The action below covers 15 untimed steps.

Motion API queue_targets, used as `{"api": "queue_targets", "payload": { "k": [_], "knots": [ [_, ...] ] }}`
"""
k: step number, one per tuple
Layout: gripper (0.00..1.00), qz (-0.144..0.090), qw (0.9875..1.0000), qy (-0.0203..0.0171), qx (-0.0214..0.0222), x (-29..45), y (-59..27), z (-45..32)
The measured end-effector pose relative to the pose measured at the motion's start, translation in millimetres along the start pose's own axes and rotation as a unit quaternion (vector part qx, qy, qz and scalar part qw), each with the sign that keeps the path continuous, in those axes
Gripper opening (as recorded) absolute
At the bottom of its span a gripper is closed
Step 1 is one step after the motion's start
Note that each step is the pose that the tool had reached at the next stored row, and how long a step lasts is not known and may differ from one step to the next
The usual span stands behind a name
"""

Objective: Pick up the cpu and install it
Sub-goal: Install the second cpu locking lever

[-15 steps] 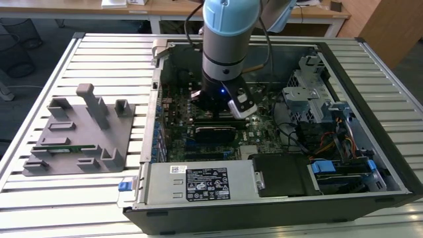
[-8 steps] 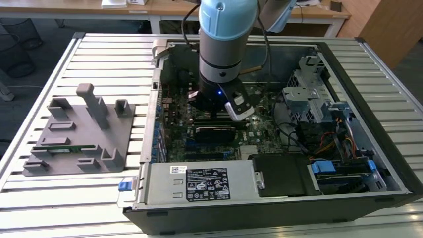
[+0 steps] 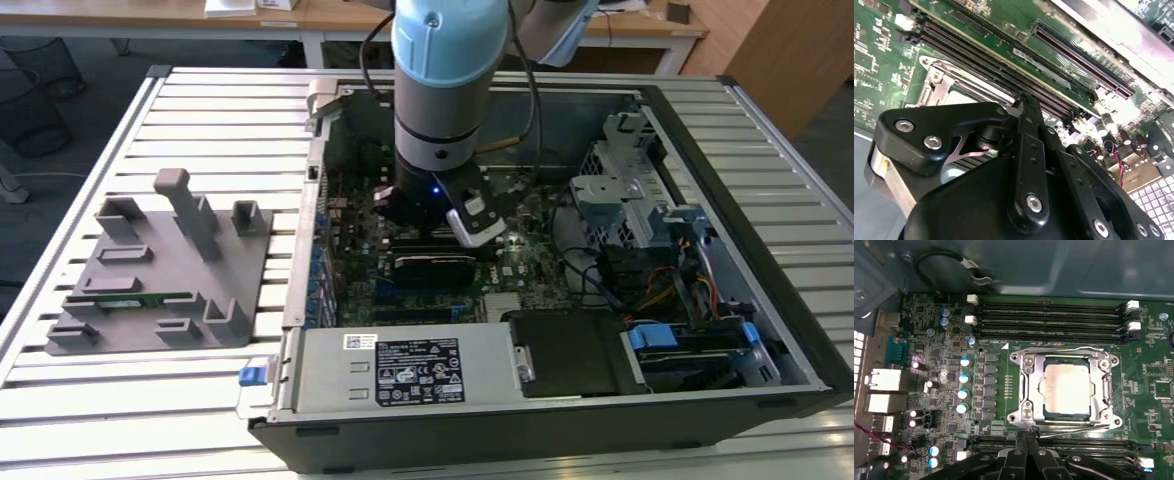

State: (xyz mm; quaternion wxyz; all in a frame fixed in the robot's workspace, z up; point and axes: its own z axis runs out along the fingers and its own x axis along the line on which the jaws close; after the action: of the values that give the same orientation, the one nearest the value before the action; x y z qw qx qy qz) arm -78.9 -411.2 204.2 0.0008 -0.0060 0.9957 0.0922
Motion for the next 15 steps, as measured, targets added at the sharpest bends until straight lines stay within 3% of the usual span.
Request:
{"api": "queue_targets", "payload": {
  "k": [5,10,13,15],
  "knots": [
    [0.11,0.0,1.0,-0.0001,-0.0022,2.6,-0.7,3.2],
    [0.11,0.0,1.0,-0.001,-0.0091,6.1,-1.3,7.5],
    [0.11,0.0,0.9999,-0.0014,-0.0164,7.2,-2.0,9.6],
    [0.11,0.0,0.9997,-0.0017,-0.0252,7.4,-2.1,10.5]
  ]
}}
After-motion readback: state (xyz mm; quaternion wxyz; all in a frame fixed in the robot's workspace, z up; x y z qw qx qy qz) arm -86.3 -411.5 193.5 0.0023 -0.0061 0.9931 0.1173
